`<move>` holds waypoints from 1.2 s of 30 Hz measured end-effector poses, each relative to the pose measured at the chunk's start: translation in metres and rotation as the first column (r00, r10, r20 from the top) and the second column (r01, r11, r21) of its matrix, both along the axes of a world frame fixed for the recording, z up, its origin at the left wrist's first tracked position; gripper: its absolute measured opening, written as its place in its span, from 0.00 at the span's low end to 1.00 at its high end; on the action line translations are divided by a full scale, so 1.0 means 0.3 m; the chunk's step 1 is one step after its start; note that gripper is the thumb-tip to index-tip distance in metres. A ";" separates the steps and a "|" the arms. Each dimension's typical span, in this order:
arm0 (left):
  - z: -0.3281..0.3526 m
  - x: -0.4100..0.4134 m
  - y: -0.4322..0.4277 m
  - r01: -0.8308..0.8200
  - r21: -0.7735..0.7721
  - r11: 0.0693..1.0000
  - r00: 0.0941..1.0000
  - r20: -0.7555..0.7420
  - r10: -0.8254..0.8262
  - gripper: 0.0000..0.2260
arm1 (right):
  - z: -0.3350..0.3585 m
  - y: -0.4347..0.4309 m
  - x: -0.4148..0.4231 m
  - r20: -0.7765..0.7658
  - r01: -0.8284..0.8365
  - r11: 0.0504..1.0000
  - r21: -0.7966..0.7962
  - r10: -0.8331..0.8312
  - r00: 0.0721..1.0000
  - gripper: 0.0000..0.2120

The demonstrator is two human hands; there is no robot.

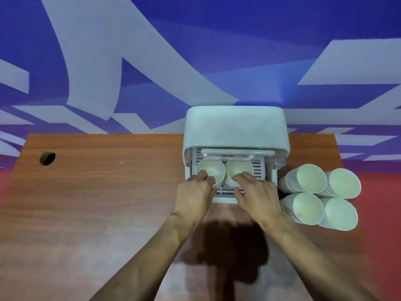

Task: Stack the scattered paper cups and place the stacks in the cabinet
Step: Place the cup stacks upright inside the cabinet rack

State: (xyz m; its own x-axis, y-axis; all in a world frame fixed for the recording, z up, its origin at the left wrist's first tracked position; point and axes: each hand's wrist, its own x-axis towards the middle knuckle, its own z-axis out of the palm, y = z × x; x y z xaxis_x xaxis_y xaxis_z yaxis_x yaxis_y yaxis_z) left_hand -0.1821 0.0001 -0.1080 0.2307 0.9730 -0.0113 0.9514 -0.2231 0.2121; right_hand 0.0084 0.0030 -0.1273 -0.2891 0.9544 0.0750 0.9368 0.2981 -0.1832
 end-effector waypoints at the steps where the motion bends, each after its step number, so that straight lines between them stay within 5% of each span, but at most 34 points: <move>1: -0.004 0.002 0.009 -0.009 -0.011 1.000 1.000 0.011 0.010 0.11 | -0.015 0.013 -0.005 -0.010 0.015 1.000 -0.002 -0.015 1.000 0.12; 10: -0.058 0.010 0.082 -0.143 -0.038 0.989 0.983 0.109 0.146 0.06 | -0.069 0.094 -0.056 -0.042 0.126 0.987 0.101 -0.122 0.992 0.13; 12: -0.082 0.012 0.088 -0.157 -0.050 0.986 0.977 0.135 0.163 0.11 | -0.078 0.100 -0.073 0.070 0.154 0.978 0.144 -0.165 0.984 0.12; 18: -0.132 0.027 0.112 -0.244 0.004 0.970 0.961 0.132 0.241 0.24 | -0.099 0.144 -0.101 0.052 0.143 0.984 0.107 -0.149 0.987 0.10; 21: -0.213 0.061 0.151 -0.265 -0.032 0.964 0.955 0.127 0.267 0.21 | -0.096 0.166 -0.117 0.020 0.174 0.982 0.072 -0.176 0.984 0.14; 24: -0.324 0.128 0.201 -0.183 -0.164 0.969 0.910 0.344 0.230 0.33 | -0.095 0.183 -0.130 -0.055 0.167 0.981 0.099 -0.162 0.985 0.18; 27: -0.202 0.065 0.163 -0.299 -0.153 0.942 0.919 0.221 0.328 0.09 | -0.086 0.182 -0.142 -0.064 0.163 0.980 0.116 -0.157 0.986 0.24; 28: -0.190 0.046 0.162 -0.339 -0.087 0.937 0.900 0.262 0.350 0.10 | -0.083 0.179 -0.140 -0.052 0.157 0.979 0.126 -0.152 0.987 0.25; 32: -0.149 0.051 0.163 -0.380 -0.071 0.922 0.864 0.329 0.381 0.10 | -0.089 0.168 -0.114 0.020 0.161 0.979 0.128 -0.164 0.986 0.17; 36: -0.134 0.053 0.136 -0.252 0.015 0.967 0.950 0.195 0.245 0.24 | -0.084 0.152 -0.102 -0.028 0.154 0.984 0.093 -0.152 0.988 0.06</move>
State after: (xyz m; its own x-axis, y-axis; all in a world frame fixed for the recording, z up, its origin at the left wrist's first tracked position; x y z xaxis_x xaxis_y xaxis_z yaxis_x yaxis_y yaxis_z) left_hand -0.1663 0.0409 -0.1481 -0.0245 0.9985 0.0483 0.9206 0.0037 0.3904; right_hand -0.0221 0.0485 -0.1524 -0.1378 0.9755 0.1717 0.9688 0.1687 -0.1813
